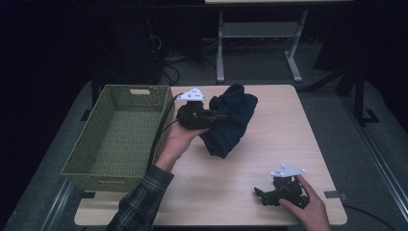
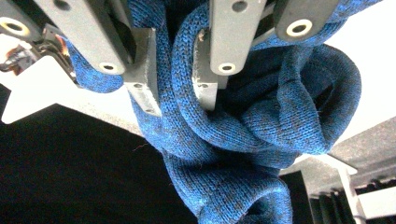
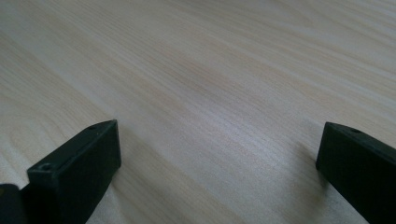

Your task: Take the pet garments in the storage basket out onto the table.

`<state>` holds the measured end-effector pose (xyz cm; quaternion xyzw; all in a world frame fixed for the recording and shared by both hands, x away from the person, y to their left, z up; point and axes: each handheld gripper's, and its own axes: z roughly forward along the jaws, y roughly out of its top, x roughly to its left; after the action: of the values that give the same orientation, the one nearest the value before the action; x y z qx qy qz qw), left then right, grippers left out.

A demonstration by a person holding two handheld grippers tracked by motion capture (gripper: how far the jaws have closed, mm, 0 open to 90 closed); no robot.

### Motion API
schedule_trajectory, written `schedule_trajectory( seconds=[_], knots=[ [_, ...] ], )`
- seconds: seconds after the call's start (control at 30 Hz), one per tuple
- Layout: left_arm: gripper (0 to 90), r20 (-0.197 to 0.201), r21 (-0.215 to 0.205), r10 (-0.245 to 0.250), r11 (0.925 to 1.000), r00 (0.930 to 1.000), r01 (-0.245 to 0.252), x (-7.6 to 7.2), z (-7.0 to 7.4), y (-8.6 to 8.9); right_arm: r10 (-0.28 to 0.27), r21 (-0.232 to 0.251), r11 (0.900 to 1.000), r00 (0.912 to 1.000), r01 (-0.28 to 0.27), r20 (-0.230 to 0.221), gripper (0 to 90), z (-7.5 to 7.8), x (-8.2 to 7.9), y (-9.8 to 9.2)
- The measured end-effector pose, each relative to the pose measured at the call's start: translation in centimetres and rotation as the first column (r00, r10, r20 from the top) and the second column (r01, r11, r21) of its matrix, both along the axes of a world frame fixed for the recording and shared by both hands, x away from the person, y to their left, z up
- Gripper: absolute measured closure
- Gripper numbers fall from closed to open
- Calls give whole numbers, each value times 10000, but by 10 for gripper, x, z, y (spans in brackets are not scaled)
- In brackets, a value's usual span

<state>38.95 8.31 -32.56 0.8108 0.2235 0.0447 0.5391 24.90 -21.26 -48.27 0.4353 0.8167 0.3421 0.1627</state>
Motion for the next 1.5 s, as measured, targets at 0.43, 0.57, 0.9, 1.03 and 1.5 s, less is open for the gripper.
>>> schedule_trajectory(
  seconds=[0.43, 0.57, 0.9, 1.03, 1.5],
  knots=[
    [745, -992, 1041, -82, 9944, 9950, 186, 14, -61, -42, 10, -6, 10000, 10000, -10, -28, 0, 0, 0, 0],
    [744, -1079, 1384, -125, 9900, 9941, 274, 16, -75, -50, 16, -5, 10000, 10000, -16, -25, 0, 0, 0, 0],
    [731, -1394, 1964, -309, 9788, 9898, 582, 20, -102, -68, 34, -19, 10000, 10000, -34, -9, 0, 0, 0, 0],
    [686, -1508, 2066, -358, 9761, 9879, 669, 20, -110, -70, 48, -11, 10000, 10000, -48, 9, 0, 0, -1, -1],
    [230, -1077, 2257, -192, 9732, 9940, 433, 16, -92, -54, 47, -25, 10000, 10000, -47, -3, 0, 0, -1, -1]
  ],
)
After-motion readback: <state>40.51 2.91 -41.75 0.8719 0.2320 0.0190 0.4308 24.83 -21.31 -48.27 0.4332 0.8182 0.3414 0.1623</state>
